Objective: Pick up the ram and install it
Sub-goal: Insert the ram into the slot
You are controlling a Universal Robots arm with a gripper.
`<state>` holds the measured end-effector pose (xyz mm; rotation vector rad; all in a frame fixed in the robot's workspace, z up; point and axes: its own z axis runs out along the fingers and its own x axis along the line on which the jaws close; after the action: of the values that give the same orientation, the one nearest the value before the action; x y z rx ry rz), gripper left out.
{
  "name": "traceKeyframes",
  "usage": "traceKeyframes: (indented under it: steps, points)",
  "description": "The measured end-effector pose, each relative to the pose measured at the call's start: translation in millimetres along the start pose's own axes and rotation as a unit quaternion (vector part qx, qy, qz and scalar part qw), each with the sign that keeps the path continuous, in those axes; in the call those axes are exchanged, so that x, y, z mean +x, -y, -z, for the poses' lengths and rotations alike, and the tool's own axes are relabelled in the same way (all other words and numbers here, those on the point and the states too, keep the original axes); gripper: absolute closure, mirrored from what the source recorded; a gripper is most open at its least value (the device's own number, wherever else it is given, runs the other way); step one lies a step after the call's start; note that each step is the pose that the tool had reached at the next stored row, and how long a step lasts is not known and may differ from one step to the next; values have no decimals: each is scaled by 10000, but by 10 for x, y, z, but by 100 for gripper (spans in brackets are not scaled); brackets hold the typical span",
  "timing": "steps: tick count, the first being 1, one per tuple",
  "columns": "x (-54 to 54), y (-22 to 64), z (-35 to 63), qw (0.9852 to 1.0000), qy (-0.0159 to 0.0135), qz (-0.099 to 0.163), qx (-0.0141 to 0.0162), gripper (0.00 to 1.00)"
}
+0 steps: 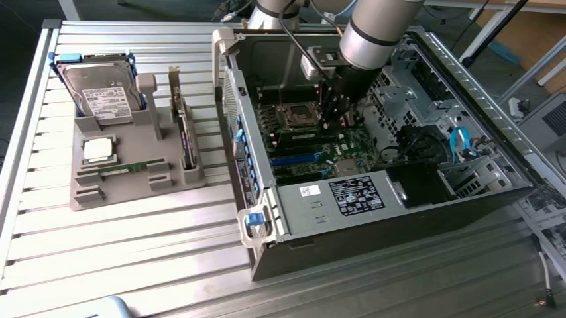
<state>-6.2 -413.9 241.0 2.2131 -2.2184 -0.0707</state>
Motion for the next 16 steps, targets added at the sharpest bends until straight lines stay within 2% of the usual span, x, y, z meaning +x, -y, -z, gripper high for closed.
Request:
traceKeyframes:
  steps: [16]
  points:
    - [0,1,-21,10000,0,-11,1,88]
